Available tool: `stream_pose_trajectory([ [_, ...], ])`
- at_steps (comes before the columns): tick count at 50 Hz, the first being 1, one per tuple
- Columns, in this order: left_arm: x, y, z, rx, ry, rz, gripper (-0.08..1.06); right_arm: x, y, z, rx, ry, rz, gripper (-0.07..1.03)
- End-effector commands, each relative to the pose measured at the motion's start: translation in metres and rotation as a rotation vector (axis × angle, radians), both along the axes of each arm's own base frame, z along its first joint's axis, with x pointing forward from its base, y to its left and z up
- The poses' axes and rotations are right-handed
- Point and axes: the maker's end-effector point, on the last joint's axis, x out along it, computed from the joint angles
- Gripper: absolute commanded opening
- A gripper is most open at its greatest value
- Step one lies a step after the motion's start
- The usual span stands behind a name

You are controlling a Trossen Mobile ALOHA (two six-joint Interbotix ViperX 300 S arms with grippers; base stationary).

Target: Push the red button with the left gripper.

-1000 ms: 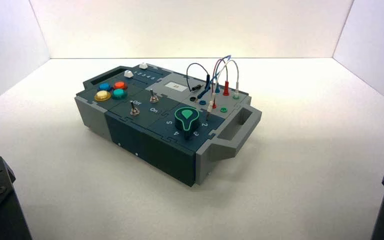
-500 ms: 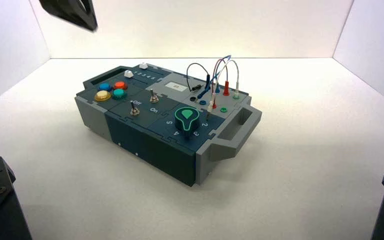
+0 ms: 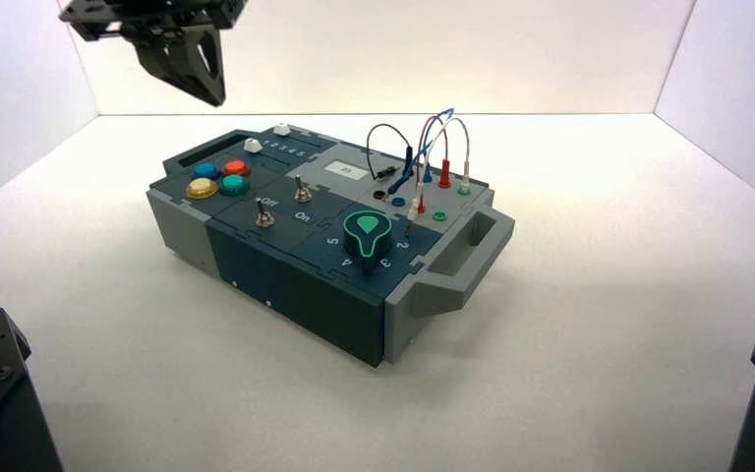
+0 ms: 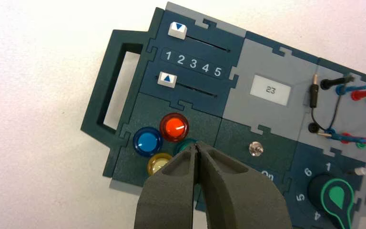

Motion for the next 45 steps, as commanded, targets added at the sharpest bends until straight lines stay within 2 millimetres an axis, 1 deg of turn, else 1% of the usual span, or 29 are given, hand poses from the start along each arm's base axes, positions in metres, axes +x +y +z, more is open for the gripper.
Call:
stream_pose_trajectory([
  [1, 0.013, -0.006, 0.005, 0.000, -0.024, -0.016, -0.03, 0.002, 0.003, 0.005, 0.014, -0.018, 0.004, -0.02],
  [19, 0.021, -0.008, -0.016, 0.020, 0.010, -0.019, -0.03, 0.000, 0.003, 0.000, 0.015, -0.007, 0.001, -0.02],
  [45, 0.026, -0.008, -0.043, 0.050, 0.071, -0.024, -0.03, -0.003, 0.000, -0.004, 0.017, 0.000, -0.005, -0.02],
])
